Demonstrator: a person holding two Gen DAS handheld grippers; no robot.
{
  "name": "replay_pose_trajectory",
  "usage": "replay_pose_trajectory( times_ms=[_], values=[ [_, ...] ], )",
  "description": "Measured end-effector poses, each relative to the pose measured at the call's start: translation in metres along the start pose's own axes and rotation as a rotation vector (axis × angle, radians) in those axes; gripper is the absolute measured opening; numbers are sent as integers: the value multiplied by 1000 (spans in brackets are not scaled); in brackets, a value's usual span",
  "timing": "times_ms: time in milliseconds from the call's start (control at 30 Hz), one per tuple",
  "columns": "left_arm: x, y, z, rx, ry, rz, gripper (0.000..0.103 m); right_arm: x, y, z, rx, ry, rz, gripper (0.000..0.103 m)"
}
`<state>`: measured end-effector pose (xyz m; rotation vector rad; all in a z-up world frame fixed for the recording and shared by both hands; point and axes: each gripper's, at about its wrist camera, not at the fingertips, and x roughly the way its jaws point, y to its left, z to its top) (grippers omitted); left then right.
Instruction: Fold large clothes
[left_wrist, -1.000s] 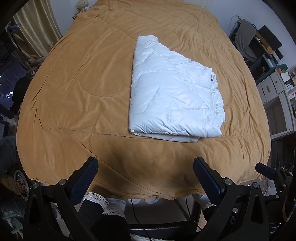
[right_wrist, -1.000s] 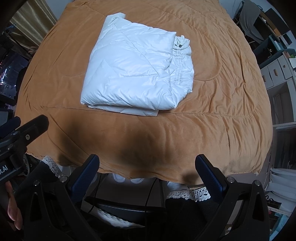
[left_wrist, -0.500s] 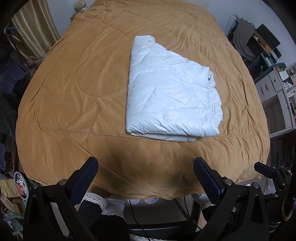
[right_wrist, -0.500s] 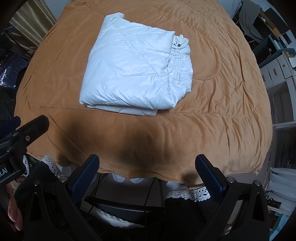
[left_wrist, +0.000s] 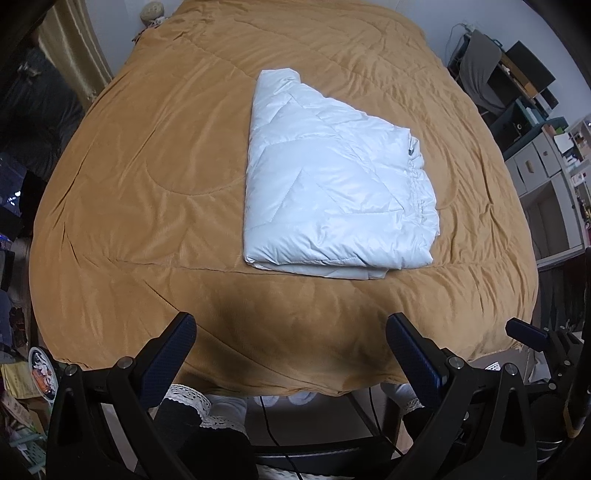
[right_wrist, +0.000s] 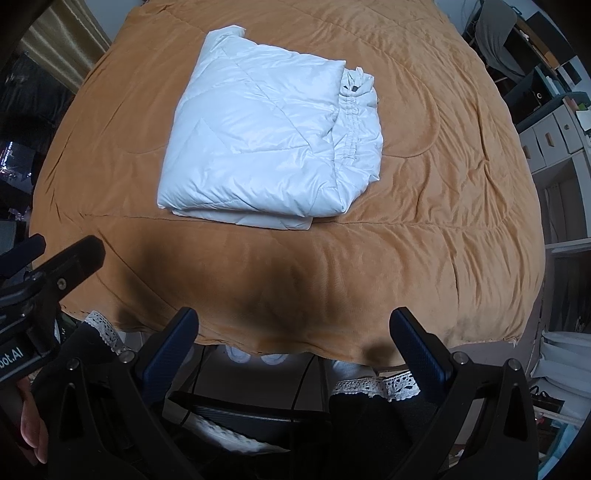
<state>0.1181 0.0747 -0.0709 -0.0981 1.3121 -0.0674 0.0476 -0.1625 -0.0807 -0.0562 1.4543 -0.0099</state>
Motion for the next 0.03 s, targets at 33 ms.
replay_pose_trajectory(
  times_ms=[33],
  values=[
    [0,-1,0,3,2,2,103,0,0,0,4,0,-1,103]
  ],
)
